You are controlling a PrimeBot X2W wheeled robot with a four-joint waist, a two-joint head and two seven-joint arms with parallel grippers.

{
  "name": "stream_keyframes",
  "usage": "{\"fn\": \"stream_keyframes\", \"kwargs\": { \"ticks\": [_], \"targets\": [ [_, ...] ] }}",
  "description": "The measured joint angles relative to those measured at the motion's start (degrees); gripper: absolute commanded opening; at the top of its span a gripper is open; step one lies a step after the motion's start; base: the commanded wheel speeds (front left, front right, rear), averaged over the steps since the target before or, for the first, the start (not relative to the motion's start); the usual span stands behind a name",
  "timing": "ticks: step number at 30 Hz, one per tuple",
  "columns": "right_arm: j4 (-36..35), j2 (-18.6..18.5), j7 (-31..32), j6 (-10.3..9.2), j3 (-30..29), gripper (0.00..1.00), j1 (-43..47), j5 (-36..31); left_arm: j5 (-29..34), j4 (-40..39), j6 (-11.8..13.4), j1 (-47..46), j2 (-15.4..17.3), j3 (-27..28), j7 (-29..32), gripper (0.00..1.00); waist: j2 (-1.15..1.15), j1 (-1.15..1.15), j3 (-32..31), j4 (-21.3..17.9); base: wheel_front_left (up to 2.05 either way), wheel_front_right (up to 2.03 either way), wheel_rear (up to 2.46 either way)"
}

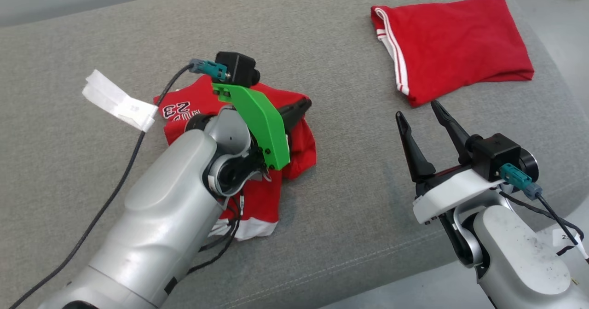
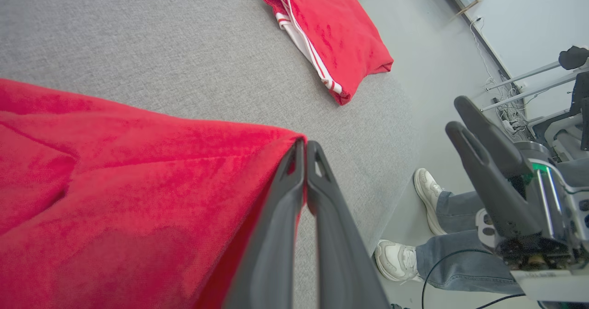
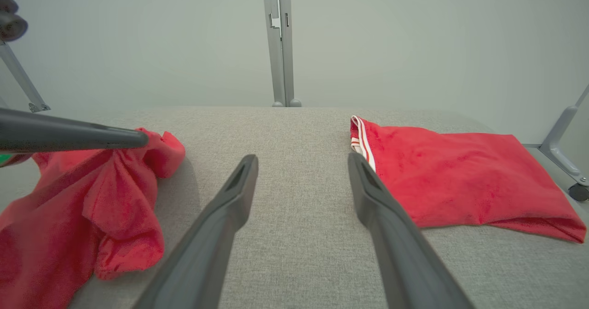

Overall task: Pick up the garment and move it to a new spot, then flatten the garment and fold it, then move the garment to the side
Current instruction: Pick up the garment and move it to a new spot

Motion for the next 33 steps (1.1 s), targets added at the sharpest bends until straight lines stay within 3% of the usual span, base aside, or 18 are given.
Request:
{"fn": "stream_keyframes", "kwargs": {
  "ticks": [6, 14, 20, 33],
  "targets": [
    [0.4, 1.5, -0.3, 0.97, 1.1, 1.0, -0.2, 0.4, 3.8, 3.9, 4.0, -6.2, 0.0, 1.8, -1.5, 0.0, 0.0, 0.0, 0.0, -5.2, 0.0, 0.0, 0.0],
    [1.9, 0.3, -0.5, 0.81, -1.3, 1.0, 0.0, 0.9, 10.2, 11.3, 5.8, -7.7, 1.9, -2.8, -0.1, 0.0, 0.0, 0.0, 1.3, -9.8, 0.0, 0.0, 0.0],
    [2.4, -0.7, -0.9, 0.68, -1.7, 1.0, 0.0, 0.9, 13.9, 15.4, 6.8, -7.7, 5.0, -3.6, -2.2, 0.0, 0.0, 0.0, 1.9, -8.5, 0.0, 0.0, 0.0],
    [4.1, -2.0, -0.9, 0.78, -1.6, 1.0, 0.7, 0.8, 16.4, 21.6, 8.2, -7.7, 5.1, -4.8, -6.1, 0.0, 0.0, 0.0, -0.5, -2.7, 0.0, 0.0, 0.0]
  ]
}}
